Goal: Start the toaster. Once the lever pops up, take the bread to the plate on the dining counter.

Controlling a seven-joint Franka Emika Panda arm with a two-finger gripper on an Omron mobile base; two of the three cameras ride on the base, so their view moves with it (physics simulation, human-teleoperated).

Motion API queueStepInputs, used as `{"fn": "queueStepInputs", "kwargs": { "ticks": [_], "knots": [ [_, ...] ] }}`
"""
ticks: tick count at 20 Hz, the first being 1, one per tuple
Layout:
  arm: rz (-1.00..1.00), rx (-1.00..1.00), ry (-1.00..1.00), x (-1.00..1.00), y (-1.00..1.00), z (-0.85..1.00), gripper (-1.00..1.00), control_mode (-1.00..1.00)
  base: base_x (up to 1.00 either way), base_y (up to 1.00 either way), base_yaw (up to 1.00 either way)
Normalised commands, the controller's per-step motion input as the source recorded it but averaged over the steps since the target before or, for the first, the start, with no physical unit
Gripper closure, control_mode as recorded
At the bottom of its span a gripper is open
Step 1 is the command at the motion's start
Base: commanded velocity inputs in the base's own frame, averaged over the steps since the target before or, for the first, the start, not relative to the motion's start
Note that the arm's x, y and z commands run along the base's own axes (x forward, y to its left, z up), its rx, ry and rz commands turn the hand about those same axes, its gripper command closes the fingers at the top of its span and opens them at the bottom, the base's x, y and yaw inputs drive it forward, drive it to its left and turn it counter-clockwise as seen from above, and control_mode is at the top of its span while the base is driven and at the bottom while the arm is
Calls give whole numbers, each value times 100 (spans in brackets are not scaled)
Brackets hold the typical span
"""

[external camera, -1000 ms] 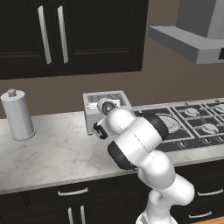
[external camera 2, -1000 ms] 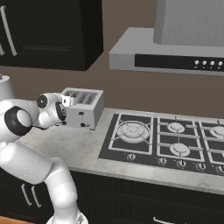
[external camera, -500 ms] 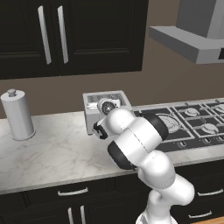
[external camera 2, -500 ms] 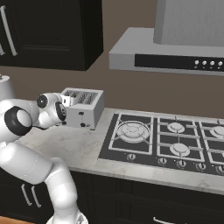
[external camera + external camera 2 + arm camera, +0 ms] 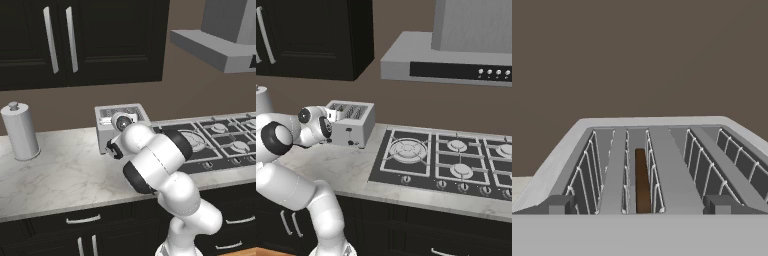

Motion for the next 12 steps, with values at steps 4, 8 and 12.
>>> {"fn": "queueStepInputs", "kwargs": {
  "ticks": [4,8,12],
  "knots": [
    [0,0,0,0,0,0,-100,-100,0,0,0],
    [0,0,0,0,0,0,-100,-100,0,0,0],
    [0,0,0,0,0,0,-100,-100,0,0,0]
  ]
}}
